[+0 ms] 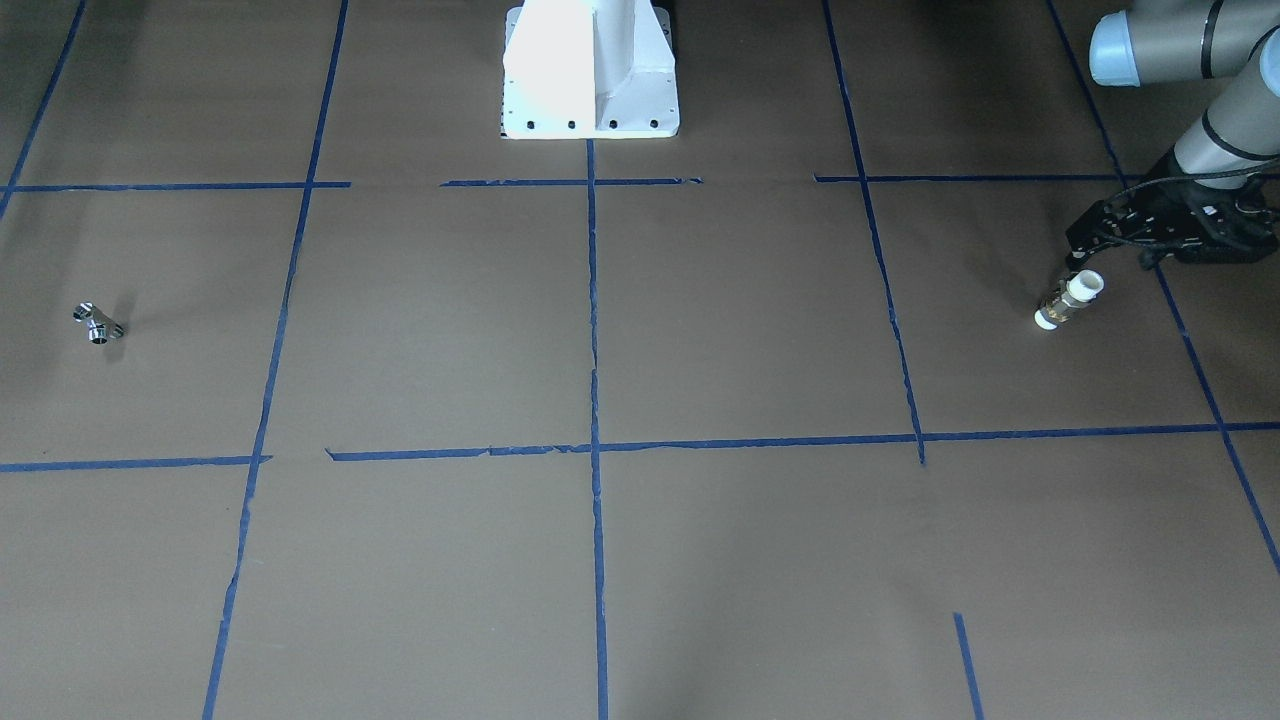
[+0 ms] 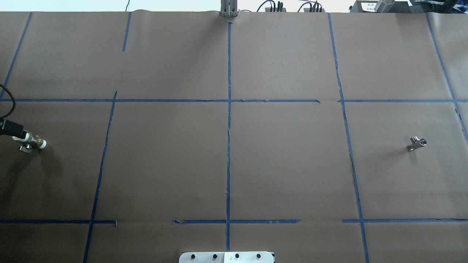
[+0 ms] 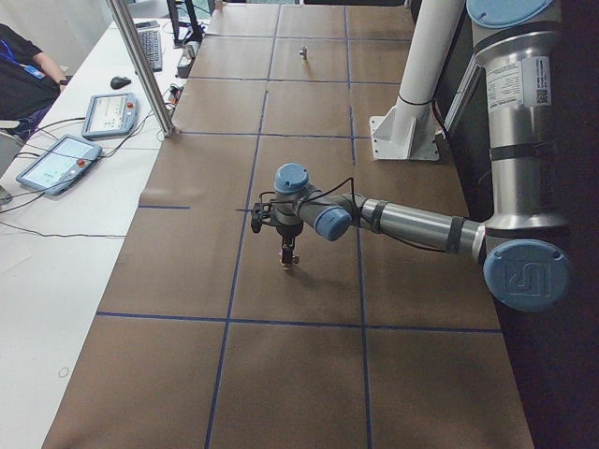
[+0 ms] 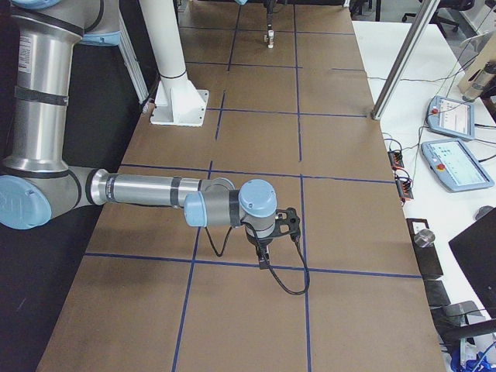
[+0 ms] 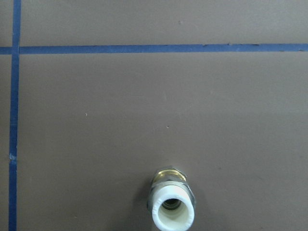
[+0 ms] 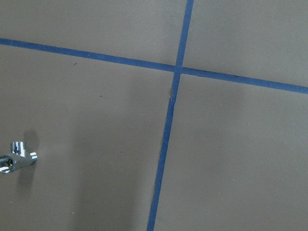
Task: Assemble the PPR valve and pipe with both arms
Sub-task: 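Close the left gripper on the white-and-brass pipe fitting and lift it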
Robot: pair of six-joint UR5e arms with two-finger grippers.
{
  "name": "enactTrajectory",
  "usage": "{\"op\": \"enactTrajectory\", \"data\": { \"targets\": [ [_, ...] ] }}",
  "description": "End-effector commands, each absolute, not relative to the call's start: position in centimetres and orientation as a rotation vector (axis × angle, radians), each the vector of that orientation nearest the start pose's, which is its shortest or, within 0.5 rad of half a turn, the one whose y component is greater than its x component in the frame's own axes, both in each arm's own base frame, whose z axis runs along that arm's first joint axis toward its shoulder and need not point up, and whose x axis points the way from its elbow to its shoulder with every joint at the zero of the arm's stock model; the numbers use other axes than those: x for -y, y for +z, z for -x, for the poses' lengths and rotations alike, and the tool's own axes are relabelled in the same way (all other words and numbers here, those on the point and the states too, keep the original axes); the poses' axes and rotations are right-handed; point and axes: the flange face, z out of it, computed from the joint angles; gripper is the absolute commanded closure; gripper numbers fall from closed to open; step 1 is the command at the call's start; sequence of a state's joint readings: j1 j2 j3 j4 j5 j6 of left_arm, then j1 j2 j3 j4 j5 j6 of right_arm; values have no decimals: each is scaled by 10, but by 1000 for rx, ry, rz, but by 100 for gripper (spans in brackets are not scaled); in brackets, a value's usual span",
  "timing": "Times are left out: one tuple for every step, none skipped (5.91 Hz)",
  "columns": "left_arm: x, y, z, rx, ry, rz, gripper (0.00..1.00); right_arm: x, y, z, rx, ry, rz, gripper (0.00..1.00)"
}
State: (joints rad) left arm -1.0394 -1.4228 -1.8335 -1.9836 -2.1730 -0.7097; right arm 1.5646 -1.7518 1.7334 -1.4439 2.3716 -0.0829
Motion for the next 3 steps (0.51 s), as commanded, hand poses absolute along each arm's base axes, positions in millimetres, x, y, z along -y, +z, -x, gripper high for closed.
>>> {"op": "enactTrajectory", "data": {
  "targets": [
    [434,564,-174,-775,3,-69,0,423,646,-59,796,-127,-132,0],
    [439,565,-178,-775,4,-68,0,423,646,-59,794,-130,-132,0],
    [446,565,-184,-776,10,-70,0,423,646,-59,795,-128,-132,0]
  ]
}}
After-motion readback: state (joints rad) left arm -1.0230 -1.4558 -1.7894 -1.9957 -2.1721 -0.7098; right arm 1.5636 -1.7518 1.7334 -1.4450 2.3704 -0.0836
